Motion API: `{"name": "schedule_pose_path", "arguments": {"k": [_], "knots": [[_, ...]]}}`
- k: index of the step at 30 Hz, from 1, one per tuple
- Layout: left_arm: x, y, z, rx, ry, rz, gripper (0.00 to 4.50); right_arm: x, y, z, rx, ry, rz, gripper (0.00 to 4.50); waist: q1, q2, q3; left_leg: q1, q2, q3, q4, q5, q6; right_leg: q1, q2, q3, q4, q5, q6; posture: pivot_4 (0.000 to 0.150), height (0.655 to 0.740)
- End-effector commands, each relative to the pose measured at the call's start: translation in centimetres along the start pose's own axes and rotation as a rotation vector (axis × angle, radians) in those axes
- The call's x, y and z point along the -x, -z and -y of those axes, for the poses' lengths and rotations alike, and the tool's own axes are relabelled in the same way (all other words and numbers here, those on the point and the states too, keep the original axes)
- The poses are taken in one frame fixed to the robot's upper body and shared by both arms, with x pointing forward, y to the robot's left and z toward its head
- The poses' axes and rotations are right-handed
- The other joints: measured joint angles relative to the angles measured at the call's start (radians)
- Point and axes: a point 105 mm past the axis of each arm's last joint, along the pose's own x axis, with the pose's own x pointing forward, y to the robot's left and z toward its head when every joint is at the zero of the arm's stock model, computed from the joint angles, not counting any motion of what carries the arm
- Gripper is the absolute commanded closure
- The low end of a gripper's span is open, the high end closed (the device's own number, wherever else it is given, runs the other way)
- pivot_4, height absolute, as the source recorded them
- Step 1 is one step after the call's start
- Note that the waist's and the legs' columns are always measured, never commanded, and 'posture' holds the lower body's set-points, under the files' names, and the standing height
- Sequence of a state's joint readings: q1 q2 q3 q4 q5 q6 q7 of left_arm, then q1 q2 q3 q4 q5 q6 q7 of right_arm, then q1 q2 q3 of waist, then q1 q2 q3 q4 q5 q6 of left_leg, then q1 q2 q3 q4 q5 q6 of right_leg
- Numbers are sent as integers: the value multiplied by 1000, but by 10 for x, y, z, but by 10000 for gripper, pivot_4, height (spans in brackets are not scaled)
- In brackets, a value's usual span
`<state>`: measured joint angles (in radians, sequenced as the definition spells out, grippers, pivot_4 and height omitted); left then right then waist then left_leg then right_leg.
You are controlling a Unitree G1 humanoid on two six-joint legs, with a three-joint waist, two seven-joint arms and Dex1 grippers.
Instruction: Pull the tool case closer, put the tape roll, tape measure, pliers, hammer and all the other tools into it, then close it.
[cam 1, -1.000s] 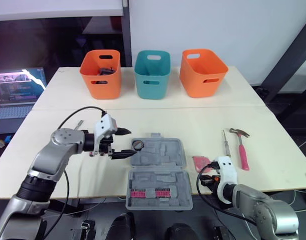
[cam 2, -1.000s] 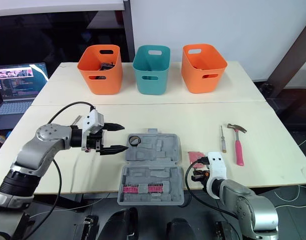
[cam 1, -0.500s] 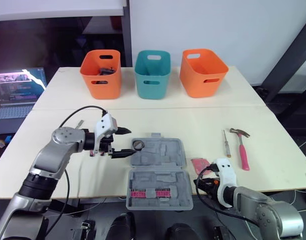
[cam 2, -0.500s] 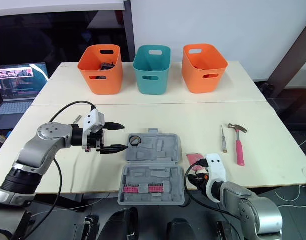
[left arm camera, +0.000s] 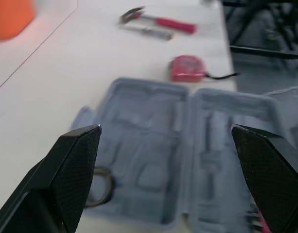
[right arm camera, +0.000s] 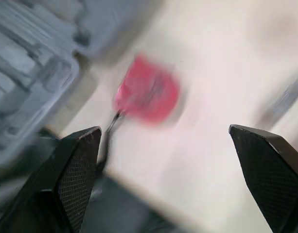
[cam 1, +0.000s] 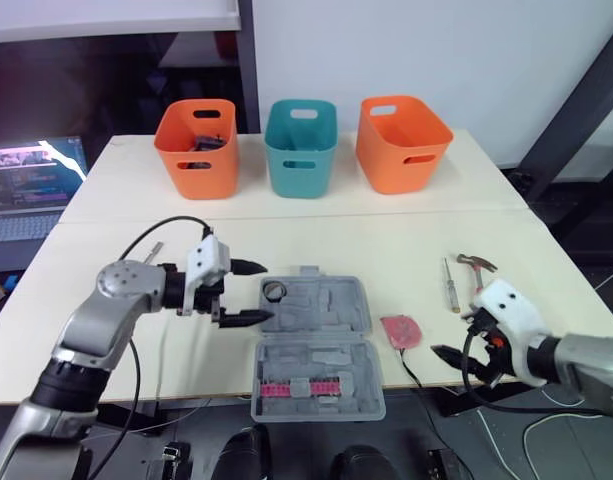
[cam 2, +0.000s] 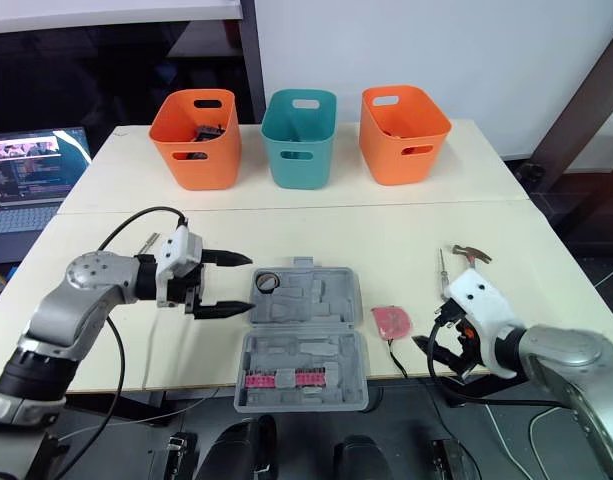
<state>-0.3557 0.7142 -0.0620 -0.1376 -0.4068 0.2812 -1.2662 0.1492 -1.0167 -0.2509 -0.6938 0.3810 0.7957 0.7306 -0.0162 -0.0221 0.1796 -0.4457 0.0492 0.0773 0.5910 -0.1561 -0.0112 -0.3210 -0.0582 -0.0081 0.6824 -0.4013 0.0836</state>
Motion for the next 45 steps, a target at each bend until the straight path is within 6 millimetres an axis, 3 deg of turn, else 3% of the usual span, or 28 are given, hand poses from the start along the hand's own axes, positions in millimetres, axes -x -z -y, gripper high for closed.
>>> {"name": "schedule_pose_path", "arguments": {"k": [1,5,10,17,29,37,43,45], "knots": [[8,-14,5,-100,-8,25,0,-8,3,1,196,-92,10,480,0,0,0,0,0,0,0,0,0,0,0,0,0,0,0,1500,7400],[11,-4,7,-88,-37,-5,0,-22,17,2,210,-251,-29,480,-1,0,1,2,0,1,2,0,0,2,-1,0,0,2,2,1500,7400],[14,6,12,-60,-80,-10,0,-46,40,20,291,-278,-81,480,-3,0,1,3,0,2,4,-1,1,3,-2,1,0,2,2,1500,7400],[18,10,13,-50,-103,-28,0,-69,54,32,377,-333,-121,480,-1,1,1,3,0,2,3,-1,1,2,-2,1,0,2,2,1500,7400],[23,14,14,-61,-132,-42,0,-102,42,30,427,-429,-83,480,-4,1,2,3,0,3,3,-1,1,3,-2,1,1,2,2,1500,7400],[25,16,12,-72,-151,-39,0,-112,33,22,352,-460,-43,480,-4,1,2,4,0,3,3,-1,1,3,-2,1,1,2,2,1500,7400],[23,17,11,-78,-144,-50,0,-114,41,27,234,-411,-74,480,-3,1,2,4,0,3,4,-1,1,3,-2,1,2,2,2,1500,7400],[22,17,11,-79,-142,-51,0,-113,41,26,192,-403,-72,6090,-4,1,2,4,0,3,4,-1,1,3,-2,1,2,2,2,1500,7400]]}}
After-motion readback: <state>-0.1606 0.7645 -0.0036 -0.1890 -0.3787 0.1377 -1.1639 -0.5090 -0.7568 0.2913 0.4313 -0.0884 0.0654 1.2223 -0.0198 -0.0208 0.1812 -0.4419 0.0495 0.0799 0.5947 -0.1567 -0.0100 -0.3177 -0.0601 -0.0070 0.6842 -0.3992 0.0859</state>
